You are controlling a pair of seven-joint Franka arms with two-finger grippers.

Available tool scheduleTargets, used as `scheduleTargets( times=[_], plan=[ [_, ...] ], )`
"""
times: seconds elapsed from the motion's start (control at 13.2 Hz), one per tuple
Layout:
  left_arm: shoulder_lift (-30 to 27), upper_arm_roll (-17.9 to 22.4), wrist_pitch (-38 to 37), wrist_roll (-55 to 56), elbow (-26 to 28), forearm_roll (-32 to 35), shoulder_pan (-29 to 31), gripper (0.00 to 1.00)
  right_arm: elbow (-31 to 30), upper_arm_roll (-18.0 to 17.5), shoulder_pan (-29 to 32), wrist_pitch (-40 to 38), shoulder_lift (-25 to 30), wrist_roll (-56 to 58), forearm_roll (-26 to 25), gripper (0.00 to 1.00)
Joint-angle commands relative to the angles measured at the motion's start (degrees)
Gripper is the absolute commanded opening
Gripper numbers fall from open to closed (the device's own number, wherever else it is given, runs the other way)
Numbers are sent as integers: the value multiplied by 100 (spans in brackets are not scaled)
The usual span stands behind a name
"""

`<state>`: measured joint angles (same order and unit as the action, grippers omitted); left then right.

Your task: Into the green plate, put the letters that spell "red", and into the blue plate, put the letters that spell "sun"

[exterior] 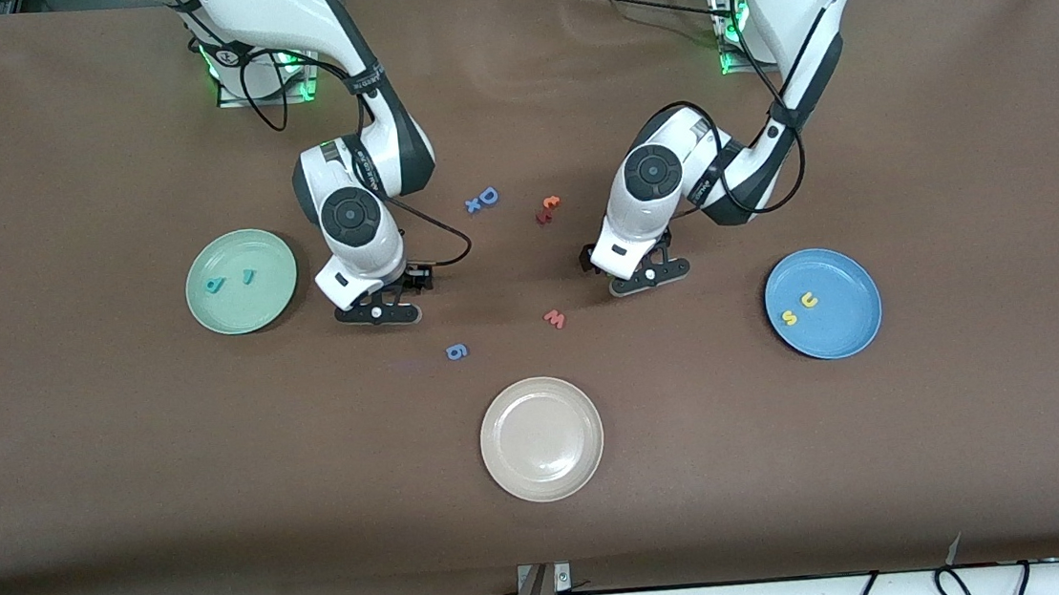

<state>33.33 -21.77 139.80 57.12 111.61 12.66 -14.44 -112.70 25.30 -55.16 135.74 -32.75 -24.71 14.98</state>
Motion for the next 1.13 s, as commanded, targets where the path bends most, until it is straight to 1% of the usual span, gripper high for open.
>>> scheduleTargets(
  times=[0.0, 0.15, 0.38, 0.45, 0.6, 0.68, 0.76, 0.83, 0.91, 1.06],
  plan=[
    [270, -11, -5, 212, -306, 210, -24, 100, -278, -16, -56, 234, 137, 1, 197, 82],
    [288, -3, -5, 230, -315, 219, -33, 99, -340, -25, -56, 251, 120, 45, 320, 80],
    [306, -3, 4, 230, -307, 219, -41, 86, -462, -60, -56, 601, 102, 62, 330, 78],
    [324, -3, 4, 230, -306, 219, -59, 79, -533, -69, -47, 786, 102, 132, 330, 78],
    [324, -3, 4, 230, -315, 219, -59, 68, -577, -87, -30, 867, 93, 177, 338, 77],
    [350, -3, 4, 230, -315, 219, -59, 65, -577, -87, -30, 867, 93, 177, 399, 77],
    [350, -3, 4, 230, -315, 219, -59, 63, -577, -87, -30, 849, 93, 185, 452, 68],
    [350, -3, 4, 230, -315, 219, -59, 59, -569, -87, -30, 849, 93, 185, 488, 56],
    [376, -3, 12, 230, -315, 219, -59, 58, -569, -95, -30, 841, 93, 185, 505, 46],
    [412, -3, 144, 230, -315, 219, -50, 55, -569, -95, -30, 840, 93, 185, 523, 22]
  ],
)
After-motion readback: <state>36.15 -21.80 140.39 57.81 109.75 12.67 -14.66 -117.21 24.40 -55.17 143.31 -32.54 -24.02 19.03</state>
